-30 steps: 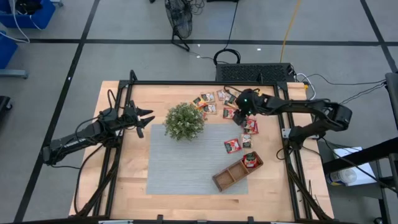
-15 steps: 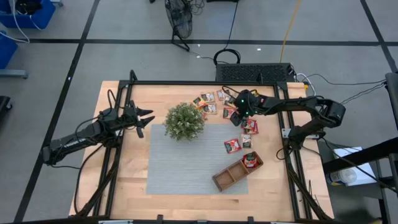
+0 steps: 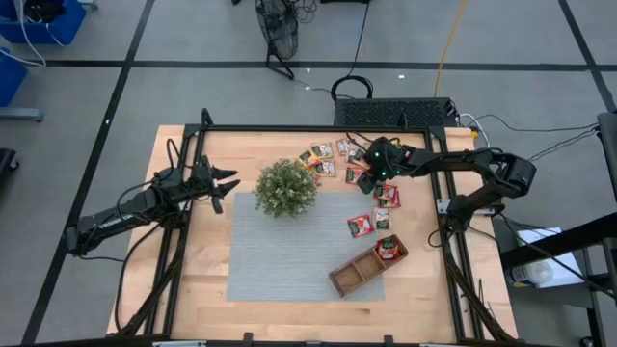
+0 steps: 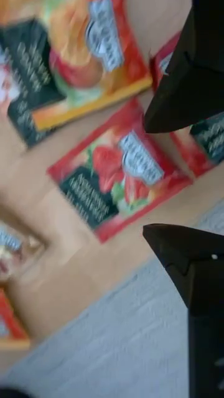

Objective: Pick & Place Tea
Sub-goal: Put the strawberry tea sachet into the brown organizer

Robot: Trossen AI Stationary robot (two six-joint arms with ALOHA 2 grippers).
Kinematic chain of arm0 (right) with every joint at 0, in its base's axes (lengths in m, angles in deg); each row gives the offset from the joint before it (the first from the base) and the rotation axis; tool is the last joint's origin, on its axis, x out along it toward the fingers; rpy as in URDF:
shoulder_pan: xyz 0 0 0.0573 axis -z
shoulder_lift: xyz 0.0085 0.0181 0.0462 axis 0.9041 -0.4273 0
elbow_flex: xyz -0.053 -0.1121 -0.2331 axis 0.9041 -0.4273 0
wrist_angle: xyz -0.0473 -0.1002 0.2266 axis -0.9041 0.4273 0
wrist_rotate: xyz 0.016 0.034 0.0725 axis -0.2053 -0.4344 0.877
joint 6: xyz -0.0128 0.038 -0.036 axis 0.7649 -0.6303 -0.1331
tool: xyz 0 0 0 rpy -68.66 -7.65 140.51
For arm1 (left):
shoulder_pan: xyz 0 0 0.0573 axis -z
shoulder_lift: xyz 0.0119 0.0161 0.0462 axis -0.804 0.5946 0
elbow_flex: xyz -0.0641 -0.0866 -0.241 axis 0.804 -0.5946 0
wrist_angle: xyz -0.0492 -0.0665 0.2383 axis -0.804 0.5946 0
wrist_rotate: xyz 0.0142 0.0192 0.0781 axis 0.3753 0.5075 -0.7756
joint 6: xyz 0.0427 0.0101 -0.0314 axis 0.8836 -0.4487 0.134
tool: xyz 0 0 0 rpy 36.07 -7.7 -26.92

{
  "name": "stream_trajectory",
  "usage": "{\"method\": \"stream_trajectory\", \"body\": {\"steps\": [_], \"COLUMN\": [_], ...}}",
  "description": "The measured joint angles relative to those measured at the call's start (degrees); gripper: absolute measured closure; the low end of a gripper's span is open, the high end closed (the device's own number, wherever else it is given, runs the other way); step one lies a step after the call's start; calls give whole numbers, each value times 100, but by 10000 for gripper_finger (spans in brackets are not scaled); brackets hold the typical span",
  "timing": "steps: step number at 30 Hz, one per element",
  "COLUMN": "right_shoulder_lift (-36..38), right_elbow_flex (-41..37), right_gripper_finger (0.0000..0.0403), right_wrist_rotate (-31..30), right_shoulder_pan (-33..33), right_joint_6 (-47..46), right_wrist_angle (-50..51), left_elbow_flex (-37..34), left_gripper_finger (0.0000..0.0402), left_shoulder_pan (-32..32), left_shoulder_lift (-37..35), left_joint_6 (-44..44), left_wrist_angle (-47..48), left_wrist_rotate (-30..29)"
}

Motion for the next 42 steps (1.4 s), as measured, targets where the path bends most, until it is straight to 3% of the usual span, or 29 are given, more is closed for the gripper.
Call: {"method": "stream_trajectory", "body": {"steps": [6, 9, 16, 25, 28, 34, 42], "right_shoulder_lift": [0, 0, -37, -1058, -1481, -2002, -2122], "right_elbow_flex": [71, 481, 1941, 2319, 2321, 2508, 2574], "right_gripper_finger": [171, 176, 184, 184, 181, 180, 200], "right_wrist_rotate": [21, -25, -1344, -990, -702, -711, -714], "right_shoulder_pan": [-346, -540, -781, -466, -417, -417, -420], "right_joint_6": [332, 627, 1869, 3017, 3015, 3060, 3045], "right_wrist_angle": [-96, 421, 2452, 3042, 3049, 3028, 3055], "left_elbow_flex": [0, 0, 1, 0, 0, 0, 1], "left_gripper_finger": [254, 254, 254, 254, 254, 254, 254], "left_shoulder_pan": [-1, 0, -1, -1, 1, -1, 1], "left_shoulder_lift": [0, 0, 0, 0, 0, -2, -2], "left_joint_6": [0, 0, 0, 0, 0, 0, 0], "left_wrist_angle": [0, 0, 0, 0, 0, 0, 0], "left_wrist_rotate": [1, 1, 1, 1, 1, 1, 1]}}
